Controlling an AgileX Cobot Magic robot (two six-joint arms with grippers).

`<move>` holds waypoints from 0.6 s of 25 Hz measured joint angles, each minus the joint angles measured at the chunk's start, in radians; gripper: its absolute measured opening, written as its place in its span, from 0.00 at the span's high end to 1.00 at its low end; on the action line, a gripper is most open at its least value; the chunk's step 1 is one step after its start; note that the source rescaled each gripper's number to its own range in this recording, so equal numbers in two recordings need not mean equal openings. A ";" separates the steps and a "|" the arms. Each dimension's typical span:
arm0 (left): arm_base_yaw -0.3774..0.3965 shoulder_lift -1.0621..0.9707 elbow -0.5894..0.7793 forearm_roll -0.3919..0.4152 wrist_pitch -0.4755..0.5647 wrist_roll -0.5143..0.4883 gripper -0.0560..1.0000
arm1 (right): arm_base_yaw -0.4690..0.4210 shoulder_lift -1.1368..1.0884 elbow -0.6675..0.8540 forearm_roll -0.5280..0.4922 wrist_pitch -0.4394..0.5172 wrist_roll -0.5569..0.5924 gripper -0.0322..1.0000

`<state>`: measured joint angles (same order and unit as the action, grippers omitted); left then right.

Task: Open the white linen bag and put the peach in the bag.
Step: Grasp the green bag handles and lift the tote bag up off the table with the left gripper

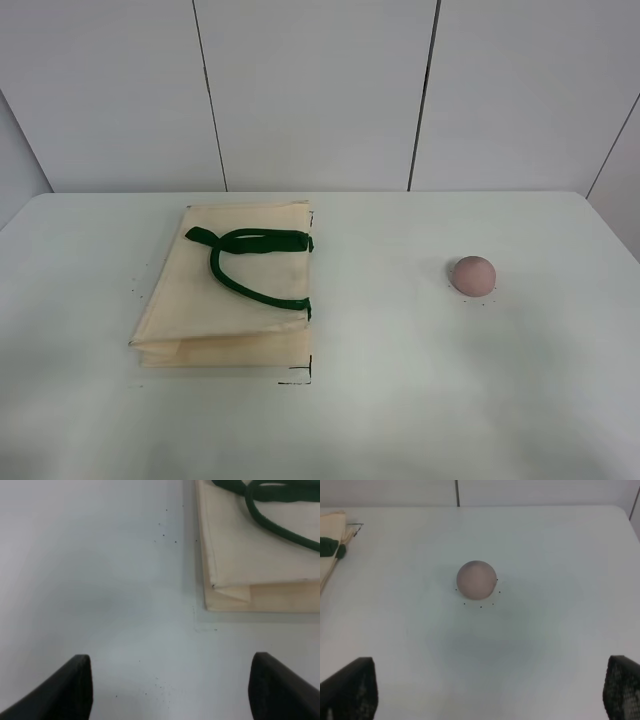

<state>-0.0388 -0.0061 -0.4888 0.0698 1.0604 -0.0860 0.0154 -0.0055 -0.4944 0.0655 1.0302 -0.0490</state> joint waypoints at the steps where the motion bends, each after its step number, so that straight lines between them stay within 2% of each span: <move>1: 0.000 0.000 0.000 0.000 0.000 0.000 0.06 | 0.000 0.000 0.000 0.000 0.000 0.000 0.00; 8: 0.000 0.043 -0.045 0.000 0.000 0.000 0.06 | 0.000 0.000 0.000 0.000 0.000 0.000 0.00; 15: 0.000 0.496 -0.289 0.000 0.015 0.000 0.06 | 0.000 0.000 0.000 0.000 0.000 0.000 0.00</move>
<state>-0.0388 0.4901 -0.7774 0.0698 1.0756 -0.0860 0.0154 -0.0055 -0.4944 0.0655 1.0302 -0.0490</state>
